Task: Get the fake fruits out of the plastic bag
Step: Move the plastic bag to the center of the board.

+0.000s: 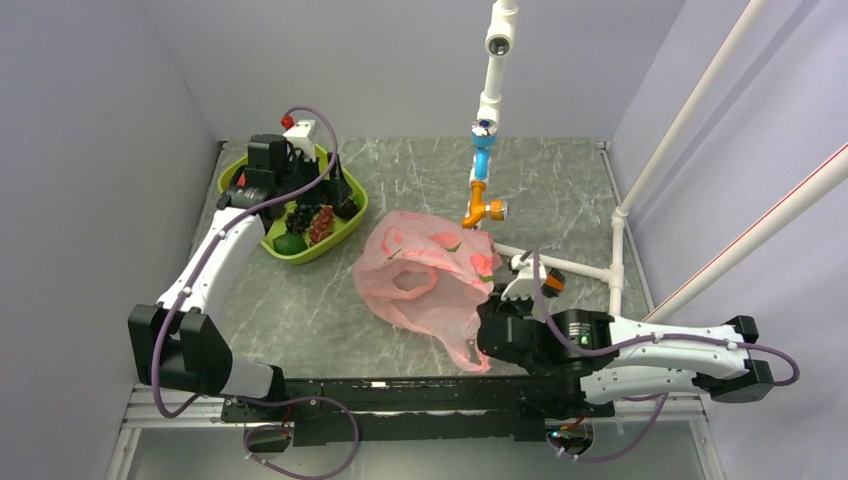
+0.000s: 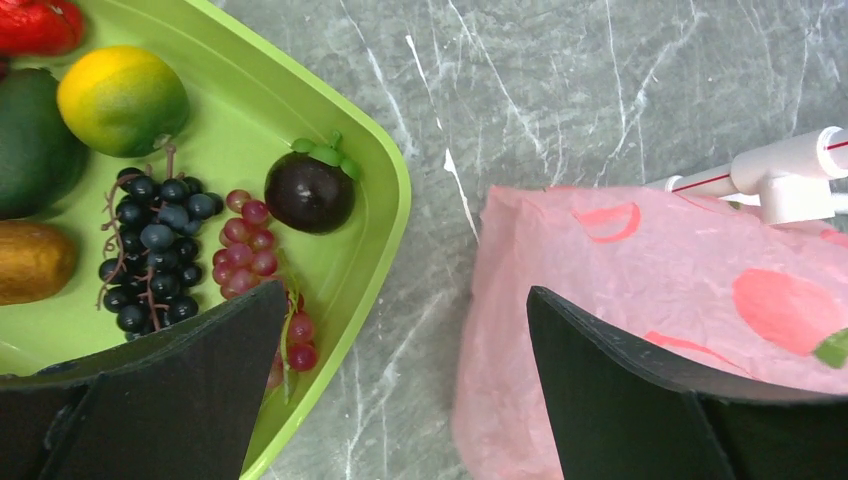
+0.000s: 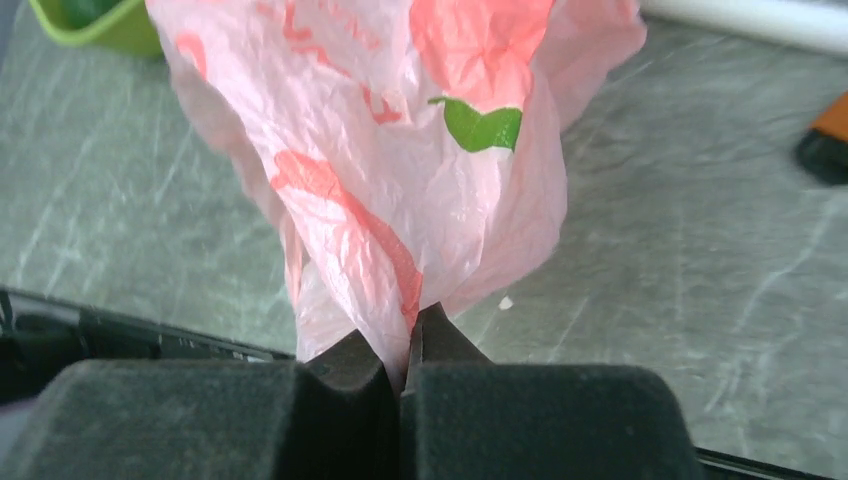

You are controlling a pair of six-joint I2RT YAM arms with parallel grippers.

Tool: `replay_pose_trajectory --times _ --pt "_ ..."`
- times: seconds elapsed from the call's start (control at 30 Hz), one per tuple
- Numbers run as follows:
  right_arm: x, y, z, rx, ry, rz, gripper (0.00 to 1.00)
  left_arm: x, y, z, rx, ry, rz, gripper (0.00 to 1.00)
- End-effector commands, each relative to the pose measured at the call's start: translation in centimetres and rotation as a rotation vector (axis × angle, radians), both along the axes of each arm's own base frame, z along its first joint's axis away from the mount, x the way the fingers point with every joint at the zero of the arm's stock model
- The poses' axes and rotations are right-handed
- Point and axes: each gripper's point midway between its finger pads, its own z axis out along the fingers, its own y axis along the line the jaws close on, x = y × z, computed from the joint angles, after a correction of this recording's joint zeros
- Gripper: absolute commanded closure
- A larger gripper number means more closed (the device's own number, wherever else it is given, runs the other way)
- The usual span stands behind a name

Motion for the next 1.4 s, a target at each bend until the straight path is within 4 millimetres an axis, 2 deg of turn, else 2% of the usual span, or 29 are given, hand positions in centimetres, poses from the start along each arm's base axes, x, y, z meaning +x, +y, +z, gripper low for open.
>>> replay_pose_trajectory --times 0.0,0.1,0.23,0.3,0.4,0.47,0.57,0.63,0.7,0.77,0.87,1.0,1.13,1.17,1.23,1.3,1.37 --pt "2.2 -7.2 4.0 -0.16 -0.085 -0.234 1.0 0.0 1.1 2.0 0.052 -0.088 0.036 0.03" --pt "2.7 -9.0 6.3 -0.171 -0.105 -0.297 1.0 -0.3 1.0 2.5 0.045 -0.101 0.032 0.03" --pt "3.9 -11.5 7.2 -0.19 -0.069 -0.39 1.0 -0.6 0.6 3.2 0.022 -0.113 0.018 0.03" --pt "4.9 -11.9 7.1 -0.212 -0.046 -0.419 1.0 -0.8 0.5 3.6 0.012 -0.118 0.011 0.03" --pt "7.3 -11.8 6.0 -0.262 0.015 -0.428 1.0 -1.1 0.4 4.0 0.005 -0.131 0.008 0.03" --pt "9.3 -11.9 4.5 -0.286 0.075 -0.428 1.0 -1.2 0.5 4.1 0.004 -0.138 0.011 0.03" --pt "12.2 -12.4 2.2 -0.231 0.174 -0.418 1.0 -1.2 0.5 3.8 0.007 -0.13 0.013 0.03" --pt "14.0 -12.7 1.6 -0.173 0.188 -0.433 1.0 -1.3 0.4 3.8 0.005 -0.125 0.008 0.03" --pt "15.4 -13.8 1.1 -0.174 0.201 -0.487 1.0 -1.3 0.4 3.9 0.005 -0.126 0.008 0.03" --pt "16.3 -16.1 1.0 -0.198 0.214 -0.578 0.99 -1.3 0.4 3.9 0.006 -0.126 0.012 0.03" --pt "17.2 -18.4 1.9 -0.219 0.191 -0.662 0.88 -1.4 0.4 4.2 0.004 -0.131 0.012 0.04" --pt "17.5 -19.9 3.4 -0.219 0.145 -0.704 0.72 -1.6 0.5 4.7 -0.001 -0.148 0.015 0.04" --pt "17.5 -20.2 4.5 -0.226 0.112 -0.674 0.51 -1.8 0.4 5.0 -0.008 -0.155 0.01 0.04" --pt "17.5 -20.1 4.6 -0.234 0.116 -0.658 0.38 -1.8 0.4 5.0 -0.008 -0.156 0.01 0.04" --pt "17.0 -20.2 4.7 -0.245 0.128 -0.652 0.23 -1.9 0.4 5.2 -0.009 -0.159 0.008 0.04" --pt "16.5 -20.4 5.4 -0.243 0.114 -0.654 0.15 -2.1 0.4 5.5 -0.013 -0.165 0.007 0.03" --pt "15.9 -20.5 6.6 -0.234 0.094 -0.643 0.11 -2.3 0.3 6.0 -0.02 -0.182 0.006 0.03"
